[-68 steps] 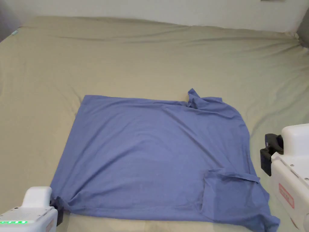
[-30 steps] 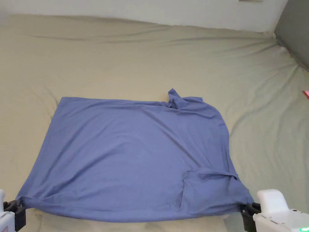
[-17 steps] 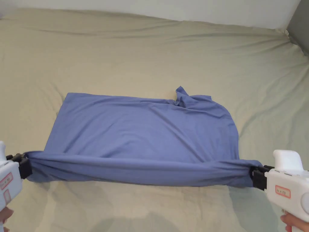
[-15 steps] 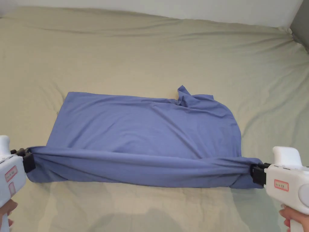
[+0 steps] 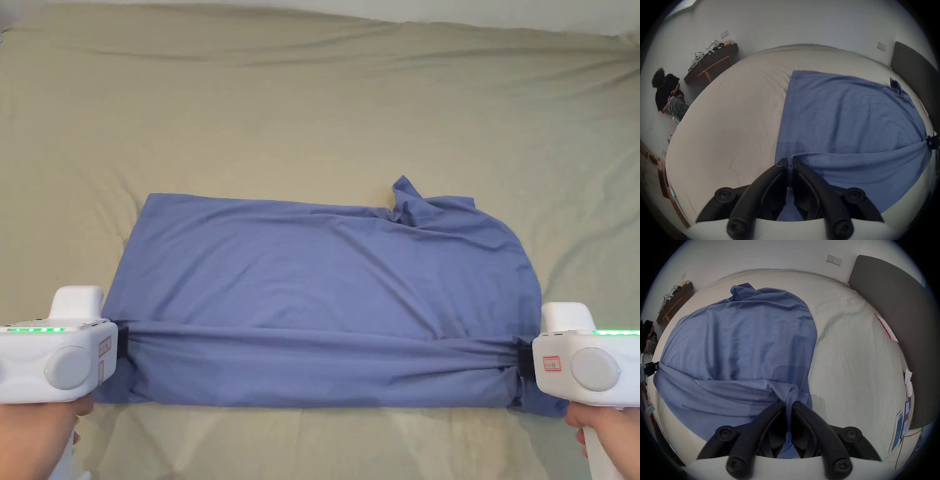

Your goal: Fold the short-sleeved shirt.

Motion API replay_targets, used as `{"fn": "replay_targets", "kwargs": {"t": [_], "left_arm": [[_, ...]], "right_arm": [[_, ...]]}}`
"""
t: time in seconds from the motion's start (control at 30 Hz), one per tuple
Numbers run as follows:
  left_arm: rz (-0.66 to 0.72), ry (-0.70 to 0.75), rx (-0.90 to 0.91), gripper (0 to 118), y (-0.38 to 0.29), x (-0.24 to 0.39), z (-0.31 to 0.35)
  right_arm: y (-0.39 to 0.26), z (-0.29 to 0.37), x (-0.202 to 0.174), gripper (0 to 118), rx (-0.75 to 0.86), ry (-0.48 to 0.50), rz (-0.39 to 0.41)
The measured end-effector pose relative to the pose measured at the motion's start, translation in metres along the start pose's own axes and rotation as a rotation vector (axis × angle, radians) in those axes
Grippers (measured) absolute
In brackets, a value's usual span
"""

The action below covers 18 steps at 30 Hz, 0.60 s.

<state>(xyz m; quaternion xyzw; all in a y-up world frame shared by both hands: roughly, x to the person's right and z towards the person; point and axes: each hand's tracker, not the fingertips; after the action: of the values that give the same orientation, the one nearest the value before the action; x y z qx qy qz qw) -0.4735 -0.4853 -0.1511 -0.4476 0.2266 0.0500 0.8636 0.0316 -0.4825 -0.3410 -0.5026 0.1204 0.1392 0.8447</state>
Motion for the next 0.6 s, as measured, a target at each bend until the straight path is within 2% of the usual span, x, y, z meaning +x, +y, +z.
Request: {"fn": "replay_targets", "kwargs": {"t": [0.07,0.1,0.13,0.17,0.2,0.23,0.27,0.33,0.4,0.5,0.6], "left_arm": [[-0.057,0.011,0.014,5,0.004,0.005,-0.002],[-0.087,0.012,0.022,6,0.006,0.006,-0.002],[-0.091,0.012,0.015,20,0.008,0.006,-0.002],[-0.092,0.009,0.008,45,0.012,0.006,0.0],[-0.086,0.015,0.013,79,0.016,0.005,0.004],[-0.074,0.017,0.025,113,0.02,0.003,0.011],[-0.054,0.006,0.045,117,0.025,0.001,0.02],[0.01,-0.046,0.207,118,0.035,-0.001,0.057],[0.01,-0.041,0.293,115,0.048,0.002,0.094],[0.007,-0.05,0.485,115,0.061,0.008,0.159],[-0.008,-0.057,0.649,114,0.068,0.021,0.221]], "right_arm": [[0.006,-0.003,0.004,6,-0.023,-0.003,0.009],[0.009,-0.001,0.004,11,-0.032,-0.004,0.011],[0.01,0.002,0.005,30,-0.028,-0.004,0.006],[0.011,0.005,0.007,58,-0.011,-0.007,-0.007],[0.014,0.013,0.009,87,0.044,-0.046,-0.035],[0.017,0.021,0.011,103,0.083,-0.096,-0.034],[0.019,0.033,0.016,104,0.14,-0.074,-0.043],[0.028,0.061,0.026,104,0.285,-0.057,-0.05],[0.035,0.099,0.022,104,0.399,-0.084,-0.011],[0.039,0.169,-0.003,104,0.608,-0.123,0.063],[0.038,0.228,-0.032,103,0.748,-0.118,0.1]]}}
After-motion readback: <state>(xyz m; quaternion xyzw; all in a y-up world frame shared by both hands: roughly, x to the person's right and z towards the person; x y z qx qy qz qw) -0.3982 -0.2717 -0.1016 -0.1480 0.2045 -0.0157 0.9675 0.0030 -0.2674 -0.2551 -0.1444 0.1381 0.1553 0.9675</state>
